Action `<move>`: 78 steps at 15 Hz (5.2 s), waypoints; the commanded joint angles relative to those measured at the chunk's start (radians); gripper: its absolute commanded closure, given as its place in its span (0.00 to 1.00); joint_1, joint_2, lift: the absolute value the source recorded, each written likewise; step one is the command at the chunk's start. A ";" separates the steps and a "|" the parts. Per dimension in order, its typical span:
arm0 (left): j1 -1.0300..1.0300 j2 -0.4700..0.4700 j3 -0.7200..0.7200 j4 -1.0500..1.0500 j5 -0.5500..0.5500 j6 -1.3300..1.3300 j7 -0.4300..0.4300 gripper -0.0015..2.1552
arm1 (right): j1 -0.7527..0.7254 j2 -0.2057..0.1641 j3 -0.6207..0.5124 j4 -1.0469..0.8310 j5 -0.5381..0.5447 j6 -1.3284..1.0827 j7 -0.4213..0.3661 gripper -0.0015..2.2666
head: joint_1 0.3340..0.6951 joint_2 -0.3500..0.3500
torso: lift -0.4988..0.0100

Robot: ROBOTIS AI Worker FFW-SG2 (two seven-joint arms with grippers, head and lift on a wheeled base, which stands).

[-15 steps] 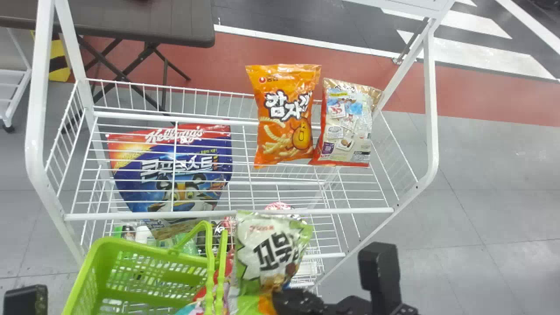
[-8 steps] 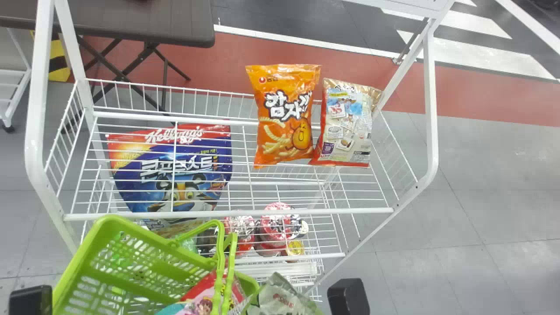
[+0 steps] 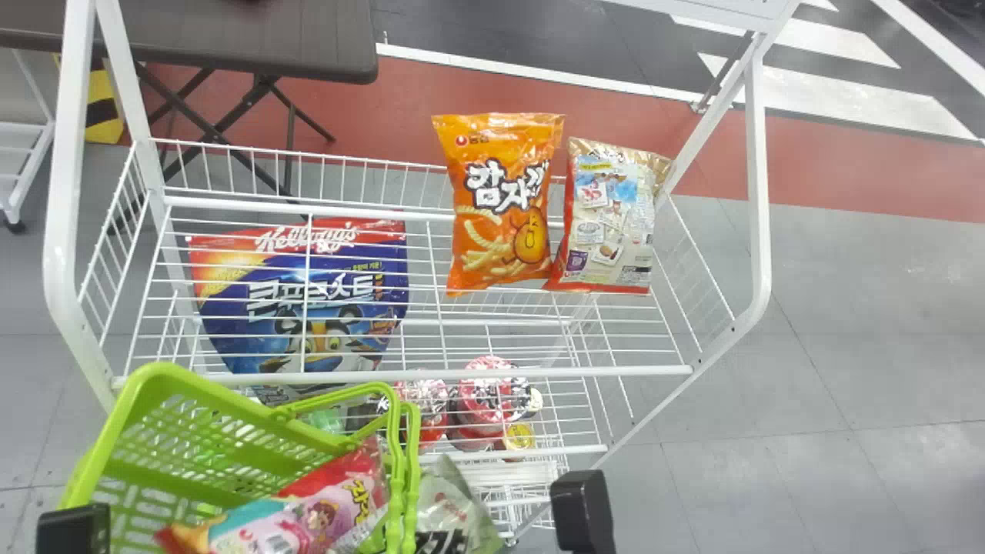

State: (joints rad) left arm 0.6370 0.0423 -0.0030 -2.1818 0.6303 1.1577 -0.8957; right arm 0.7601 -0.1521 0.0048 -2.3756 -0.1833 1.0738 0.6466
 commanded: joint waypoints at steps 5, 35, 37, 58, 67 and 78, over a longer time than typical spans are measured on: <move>0.007 0.004 -0.008 -0.009 -0.004 -0.002 0.000 0.51 | 0.008 0.000 -0.008 0.009 -0.085 -0.102 0.005 0.96 | 1.00 0.07 | 0.98; -0.037 0.011 -0.028 0.023 -0.014 0.004 0.027 0.51 | -0.746 0.098 -0.023 0.731 0.199 -0.798 -0.407 0.04 | 1.00 0.00 | 0.98; -0.057 0.019 -0.028 0.042 -0.006 0.017 0.024 0.51 | -0.769 0.098 -0.011 0.757 0.223 -0.795 -0.461 0.07 | 1.00 0.00 | 0.98; -0.068 0.021 0.026 0.034 0.005 0.035 0.026 0.51 | -0.231 0.112 -0.431 -0.195 -0.286 0.229 -0.154 0.99 | 1.00 0.00 | 0.98; -0.056 0.007 0.001 0.023 0.000 0.023 0.027 0.51 | -0.111 0.153 -0.388 0.026 -0.397 0.441 -0.013 0.99 | 1.00 0.00 | 0.98; -0.034 0.013 -0.042 -0.001 -0.023 0.014 0.037 0.51 | -0.131 0.153 -0.384 0.213 -0.496 0.340 -0.035 0.99 | 1.00 0.00 | 0.98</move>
State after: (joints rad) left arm 0.6026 0.0542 -0.0492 -2.1828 0.6076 1.1732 -0.8577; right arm 0.6145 -0.0031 -0.3799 -2.1636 -0.7228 1.4047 0.6120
